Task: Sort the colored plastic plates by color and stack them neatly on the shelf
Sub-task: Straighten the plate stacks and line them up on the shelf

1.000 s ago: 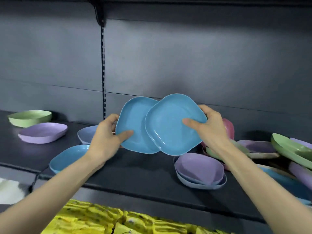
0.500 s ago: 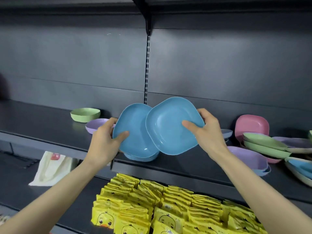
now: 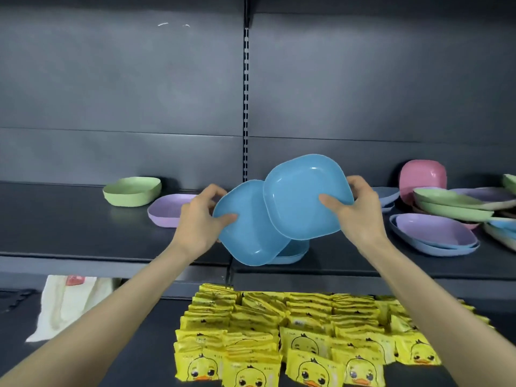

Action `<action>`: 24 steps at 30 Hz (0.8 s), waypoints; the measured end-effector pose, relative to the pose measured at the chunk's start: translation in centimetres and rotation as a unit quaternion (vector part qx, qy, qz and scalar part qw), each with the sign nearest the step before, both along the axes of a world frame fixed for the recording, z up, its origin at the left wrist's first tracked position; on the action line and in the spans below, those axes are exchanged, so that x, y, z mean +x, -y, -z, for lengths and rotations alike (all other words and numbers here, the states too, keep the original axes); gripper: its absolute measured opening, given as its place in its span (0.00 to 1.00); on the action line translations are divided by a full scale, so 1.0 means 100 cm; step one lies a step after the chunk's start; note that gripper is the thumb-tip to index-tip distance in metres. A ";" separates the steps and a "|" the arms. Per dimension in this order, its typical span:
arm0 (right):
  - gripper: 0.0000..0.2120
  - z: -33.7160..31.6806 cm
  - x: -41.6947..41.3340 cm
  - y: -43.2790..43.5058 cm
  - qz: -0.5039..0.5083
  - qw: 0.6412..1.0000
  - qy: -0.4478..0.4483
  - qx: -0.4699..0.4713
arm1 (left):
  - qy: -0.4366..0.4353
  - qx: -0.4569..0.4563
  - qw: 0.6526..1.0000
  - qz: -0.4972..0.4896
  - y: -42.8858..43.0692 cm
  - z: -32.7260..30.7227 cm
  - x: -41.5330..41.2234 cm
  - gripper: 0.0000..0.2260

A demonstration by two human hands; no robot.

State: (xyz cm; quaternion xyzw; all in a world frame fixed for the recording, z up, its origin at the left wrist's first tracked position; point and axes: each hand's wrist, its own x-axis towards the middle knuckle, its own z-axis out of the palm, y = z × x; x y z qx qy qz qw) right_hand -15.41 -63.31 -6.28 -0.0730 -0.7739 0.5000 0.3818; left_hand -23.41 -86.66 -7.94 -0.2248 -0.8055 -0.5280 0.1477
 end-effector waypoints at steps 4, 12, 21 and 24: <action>0.12 0.006 -0.012 -0.004 0.041 0.999 0.005 0.017 | 0.021 -0.023 0.999 0.043 -0.011 -0.001 -0.026 0.09; 0.19 0.018 -0.024 -0.024 0.046 0.998 0.026 0.031 | 0.122 -0.118 0.978 0.119 -0.040 -0.001 -0.065 0.11; 0.18 0.032 -0.043 -0.031 0.029 0.998 0.051 0.021 | 0.082 -0.243 0.961 0.099 -0.056 0.017 -0.089 0.15; 0.18 0.033 -0.051 -0.030 0.029 0.998 0.056 0.010 | 0.062 -0.272 0.955 0.102 -0.060 0.025 -0.095 0.17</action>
